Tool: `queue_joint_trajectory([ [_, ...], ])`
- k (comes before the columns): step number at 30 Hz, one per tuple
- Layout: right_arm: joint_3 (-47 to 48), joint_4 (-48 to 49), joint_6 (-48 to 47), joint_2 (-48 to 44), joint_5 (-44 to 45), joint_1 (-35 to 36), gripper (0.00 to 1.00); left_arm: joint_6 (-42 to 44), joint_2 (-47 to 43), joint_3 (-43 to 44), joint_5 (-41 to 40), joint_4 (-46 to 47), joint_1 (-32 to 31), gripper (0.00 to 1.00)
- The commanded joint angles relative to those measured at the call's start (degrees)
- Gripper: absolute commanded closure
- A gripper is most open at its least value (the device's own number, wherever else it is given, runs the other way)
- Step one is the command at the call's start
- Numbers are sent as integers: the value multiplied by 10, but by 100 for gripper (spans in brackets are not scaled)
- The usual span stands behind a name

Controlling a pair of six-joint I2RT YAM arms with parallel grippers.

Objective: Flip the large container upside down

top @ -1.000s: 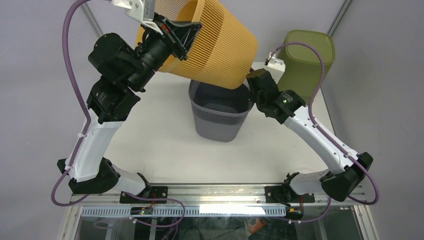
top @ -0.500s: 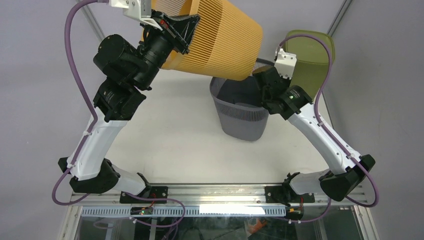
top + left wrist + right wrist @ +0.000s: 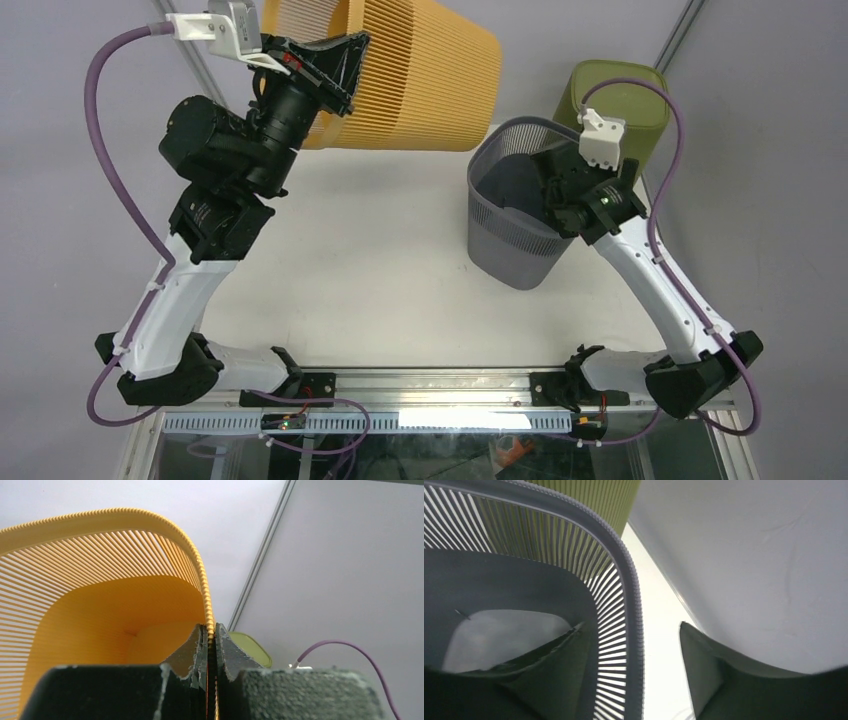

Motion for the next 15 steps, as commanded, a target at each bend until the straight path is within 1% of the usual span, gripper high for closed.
queue_joint_trajectory([
  [1,7,9,-33,-51,9,-2,22,-6,-16,14,-3,84,1,100],
  [3,29,13,-47,-64,-42,-2,17,-1,2,32,-21,44,2,100],
  [4,42,18,-59,-71,-73,-2,15,1,17,48,-25,5,9,100],
  [5,58,26,-71,-80,-104,-2,13,-4,30,64,-30,-19,19,100],
  [6,69,39,-86,-87,-135,-2,12,-9,37,60,-29,-31,30,100],
  [8,91,66,-110,-102,-184,-2,8,-31,32,35,-17,-37,63,100],
  [10,114,91,-119,-112,-211,-2,7,-52,31,26,7,-50,112,100],
  [12,130,110,-123,-121,-234,-2,7,-99,46,41,92,-83,201,100],
  [13,133,120,-126,-125,-245,-2,7,-129,56,49,155,-96,270,100],
  [15,131,137,-127,-130,-261,-2,7,-196,74,48,278,-103,359,100],
])
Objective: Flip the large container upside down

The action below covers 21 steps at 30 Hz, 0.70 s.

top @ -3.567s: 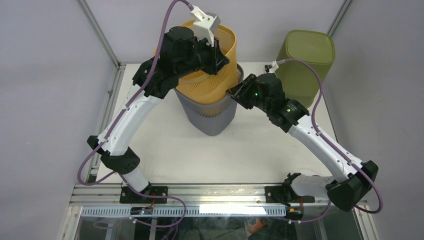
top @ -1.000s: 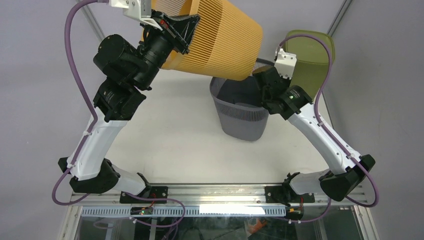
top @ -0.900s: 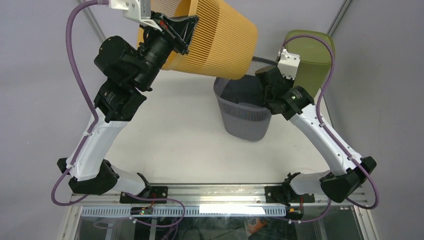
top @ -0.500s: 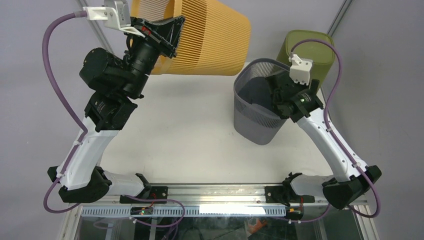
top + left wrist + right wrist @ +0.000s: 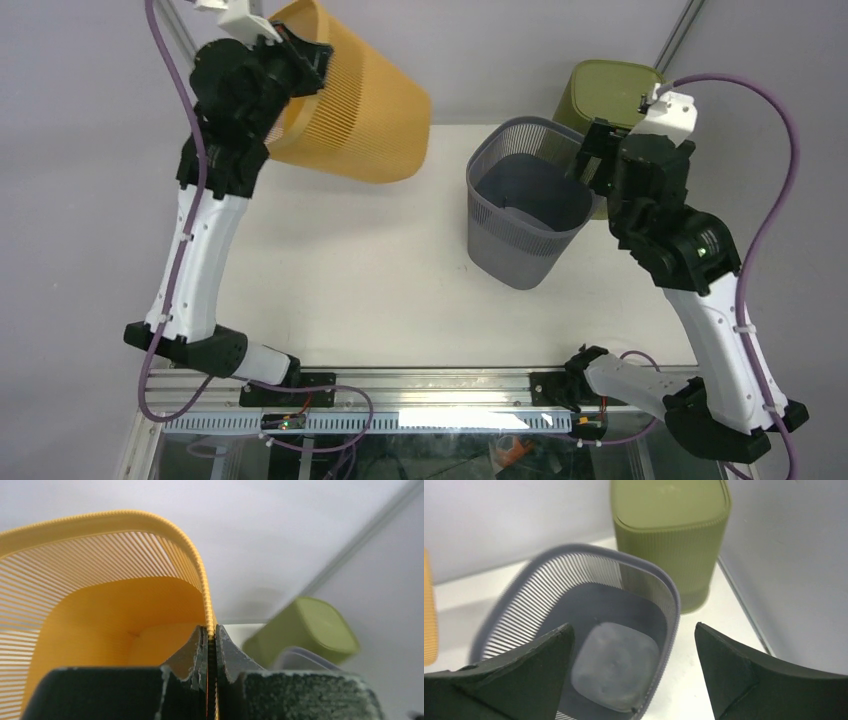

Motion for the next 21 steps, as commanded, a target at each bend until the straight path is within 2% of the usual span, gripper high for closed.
queue_joint_trajectory([
  [1,17,78,-27,-18,-72,-1,7,-142,29,29,247,38,180,100],
  [4,-17,100,-31,-25,-68,0,7,-202,74,25,379,45,224,100],
  [9,-42,96,-31,-18,-58,-1,7,-278,110,7,475,96,241,100],
  [12,-50,96,-21,-16,-88,-1,7,-359,108,-44,520,201,253,100],
  [14,-56,99,-16,-13,-107,-1,7,-435,102,-112,540,289,261,100],
  [18,-63,113,-15,-2,-133,0,7,-581,88,-235,541,481,277,100],
  [21,-60,121,-13,10,-156,0,7,-635,88,-298,528,551,280,100],
])
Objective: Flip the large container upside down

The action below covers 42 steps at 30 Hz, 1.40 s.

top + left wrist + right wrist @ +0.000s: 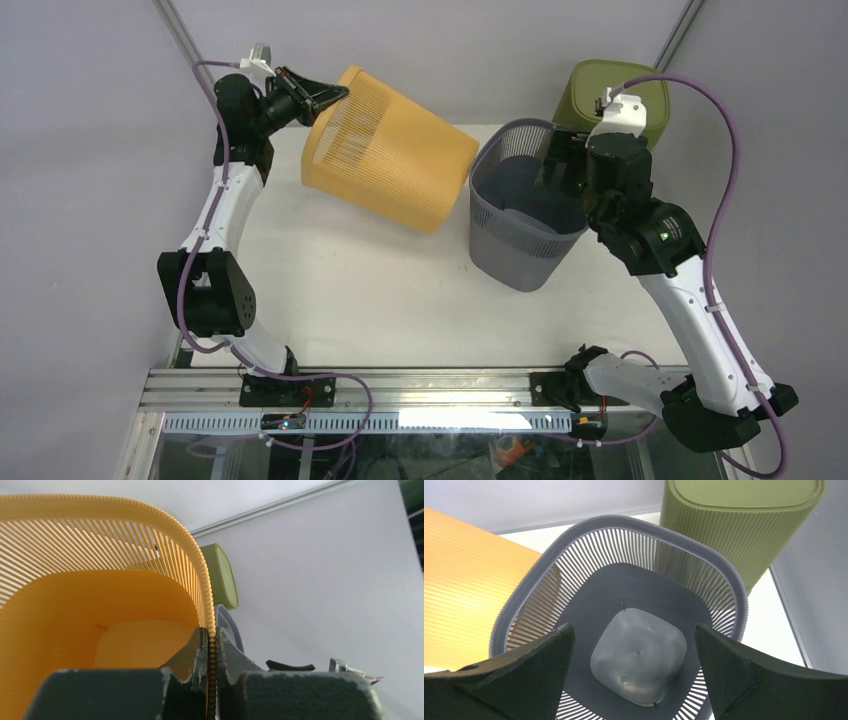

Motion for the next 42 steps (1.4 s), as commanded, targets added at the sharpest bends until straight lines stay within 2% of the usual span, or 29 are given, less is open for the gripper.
queue_joint_trajectory([
  [1,10,46,5,12,-51,0,7,-178,-42,-71,9,249,17,100],
  [6,9,44,14,19,-78,0,6,-275,0,-146,11,382,24,100],
  [8,3,38,18,14,-79,0,6,-287,15,-162,12,414,25,100],
  [11,-5,23,24,3,-73,0,6,-246,23,-166,12,365,27,100],
  [16,-26,14,34,-23,-65,0,6,-69,31,-145,-4,157,35,100],
  [20,-24,2,35,-25,-80,0,6,-80,65,-179,25,200,42,100],
  [22,20,-51,35,1,-105,1,7,-77,72,-193,30,211,46,100],
  [25,73,-107,19,42,-167,4,6,-34,69,-196,25,163,51,100],
  [29,42,-80,-33,49,-294,18,7,19,78,-188,24,95,69,100],
  [32,29,-80,-68,61,-360,36,13,39,91,-195,49,81,85,100],
  [37,37,-126,-110,100,-371,58,22,68,114,-208,65,57,99,100],
  [40,31,-138,-109,117,-337,61,40,95,128,-208,63,29,101,100],
  [42,28,-139,-96,121,-296,60,62,109,135,-207,59,16,101,100],
])
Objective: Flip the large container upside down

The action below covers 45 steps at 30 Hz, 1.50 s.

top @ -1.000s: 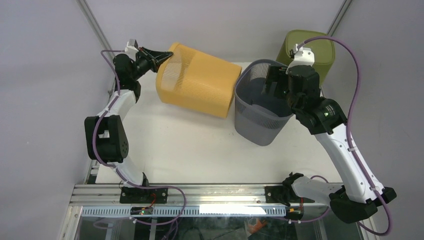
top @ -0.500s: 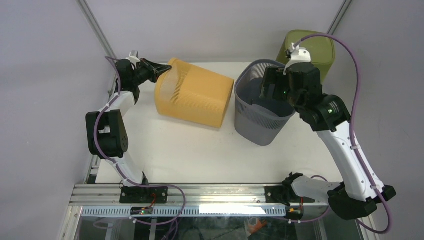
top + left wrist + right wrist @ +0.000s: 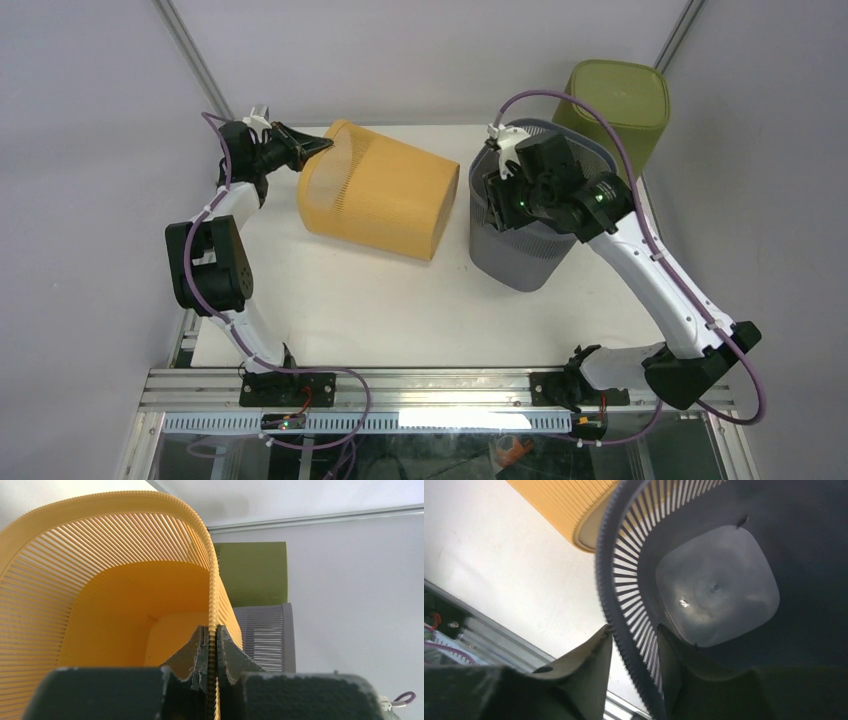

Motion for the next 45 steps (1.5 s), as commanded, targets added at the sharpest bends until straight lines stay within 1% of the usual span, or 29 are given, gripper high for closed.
queue_joint_trajectory([
  [1,2,-15,0,2,68,2,76,98,45,-13,-15,-114,8,100],
  [2,5,-17,11,2,89,2,91,108,48,-8,-21,-126,9,100],
  [3,9,-20,25,2,112,1,100,126,52,-3,-26,-143,10,100],
  [6,32,-45,76,6,162,2,100,161,63,13,-38,-180,12,100],
  [9,66,-89,131,26,222,2,99,172,68,20,-40,-188,14,100],
  [10,71,-97,139,31,233,1,88,173,69,21,-38,-188,14,100],
  [11,72,-103,147,36,243,2,69,173,70,22,-36,-189,14,100],
  [12,76,-108,155,41,257,2,47,172,70,23,-36,-188,14,100],
  [13,85,-112,160,45,264,2,33,172,69,24,-33,-188,14,100],
  [14,99,-113,164,50,268,3,25,173,68,25,-30,-188,14,100],
  [15,115,-110,169,52,273,4,21,173,66,25,-28,-188,14,100],
  [17,157,-88,170,48,284,16,18,176,61,25,-27,-190,14,100],
  [19,204,-38,161,37,284,37,17,177,59,26,-27,-191,14,100],
  [21,223,34,142,26,243,64,14,178,57,25,-28,-192,13,100],
  [24,214,116,136,43,171,105,8,183,55,21,-30,-197,14,100],
  [27,182,142,166,97,99,128,3,185,50,15,-36,-199,13,100],
  [29,141,155,209,128,83,130,1,184,47,10,-37,-200,13,100],
  [33,81,175,307,159,94,127,0,192,41,-1,-43,-202,14,100],
  [36,43,201,342,171,107,124,0,193,45,-7,-44,-202,13,100],
  [37,37,196,348,179,127,121,0,193,46,-6,-42,-202,13,100],
  [40,40,136,369,197,215,106,1,194,44,-5,-41,-204,13,100],
  [42,29,97,394,190,276,87,1,196,40,-3,-41,-207,13,100],
  [43,16,89,402,179,294,75,1,197,40,-1,-41,-209,13,100],
  [45,-25,107,411,143,293,46,1,202,39,3,-40,-214,14,100],
])
